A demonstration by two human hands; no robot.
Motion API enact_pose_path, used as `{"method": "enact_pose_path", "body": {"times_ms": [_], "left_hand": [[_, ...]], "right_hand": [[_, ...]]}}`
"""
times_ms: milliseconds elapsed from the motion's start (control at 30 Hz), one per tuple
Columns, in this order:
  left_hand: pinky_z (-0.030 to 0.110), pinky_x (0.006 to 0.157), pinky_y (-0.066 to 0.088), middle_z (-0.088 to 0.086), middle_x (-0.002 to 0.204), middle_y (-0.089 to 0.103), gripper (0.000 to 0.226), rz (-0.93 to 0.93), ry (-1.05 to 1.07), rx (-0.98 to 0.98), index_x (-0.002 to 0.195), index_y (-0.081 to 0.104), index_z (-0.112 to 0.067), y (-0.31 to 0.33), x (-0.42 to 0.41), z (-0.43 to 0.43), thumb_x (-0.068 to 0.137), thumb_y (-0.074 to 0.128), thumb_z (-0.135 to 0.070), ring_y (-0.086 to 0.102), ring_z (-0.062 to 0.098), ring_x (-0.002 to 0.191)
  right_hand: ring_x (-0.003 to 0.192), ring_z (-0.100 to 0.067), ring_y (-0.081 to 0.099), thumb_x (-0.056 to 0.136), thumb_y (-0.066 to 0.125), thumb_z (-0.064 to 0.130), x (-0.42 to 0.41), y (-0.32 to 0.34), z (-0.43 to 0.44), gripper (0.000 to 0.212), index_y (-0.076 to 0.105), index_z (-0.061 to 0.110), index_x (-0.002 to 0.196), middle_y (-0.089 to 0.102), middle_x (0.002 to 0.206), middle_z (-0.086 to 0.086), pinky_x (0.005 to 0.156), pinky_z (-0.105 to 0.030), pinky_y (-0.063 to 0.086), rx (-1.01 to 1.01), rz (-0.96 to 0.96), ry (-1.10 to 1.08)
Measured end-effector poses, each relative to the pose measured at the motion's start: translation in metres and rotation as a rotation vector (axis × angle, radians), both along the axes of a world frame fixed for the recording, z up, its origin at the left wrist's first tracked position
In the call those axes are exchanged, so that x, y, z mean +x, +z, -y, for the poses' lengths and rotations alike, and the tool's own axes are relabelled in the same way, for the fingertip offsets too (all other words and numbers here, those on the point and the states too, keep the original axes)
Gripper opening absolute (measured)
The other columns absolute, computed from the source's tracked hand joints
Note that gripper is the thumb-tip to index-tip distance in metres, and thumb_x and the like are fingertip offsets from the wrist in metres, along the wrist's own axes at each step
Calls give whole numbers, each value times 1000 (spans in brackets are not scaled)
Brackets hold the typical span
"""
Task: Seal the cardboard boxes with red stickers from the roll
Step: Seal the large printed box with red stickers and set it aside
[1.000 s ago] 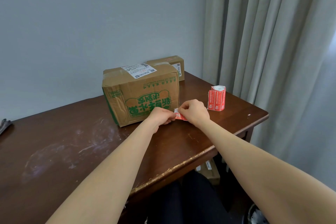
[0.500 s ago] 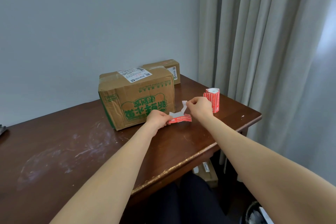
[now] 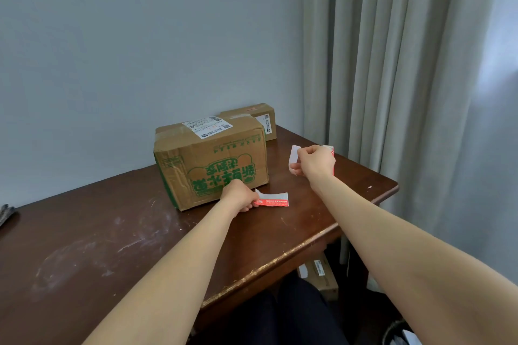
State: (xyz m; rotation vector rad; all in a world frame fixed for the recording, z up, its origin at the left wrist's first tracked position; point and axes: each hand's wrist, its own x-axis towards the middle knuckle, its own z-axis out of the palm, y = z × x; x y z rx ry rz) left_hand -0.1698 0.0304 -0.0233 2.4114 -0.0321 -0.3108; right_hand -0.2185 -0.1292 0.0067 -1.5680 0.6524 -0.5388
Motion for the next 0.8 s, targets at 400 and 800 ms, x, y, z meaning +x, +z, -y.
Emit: {"method": "enact_pose_path", "body": {"times_ms": [400, 800], "left_hand": [[35, 66, 61, 11, 82, 72, 23, 124, -120, 174, 107, 64, -3, 32, -9, -7, 93, 57, -19, 73, 19, 68], [24, 49, 56, 11, 79, 67, 16, 189, -37, -492, 103, 66, 1, 115, -17, -8, 91, 62, -9, 61, 15, 55]], "right_hand": [[74, -13, 67, 94, 57, 19, 5, 26, -19, 17, 66, 16, 80, 66, 73, 2, 69, -24, 53, -233, 160, 7], [74, -15, 58, 93, 61, 26, 10, 60, -36, 19, 74, 12, 90, 69, 85, 1, 64, -23, 39, -571, 225, 44]]}}
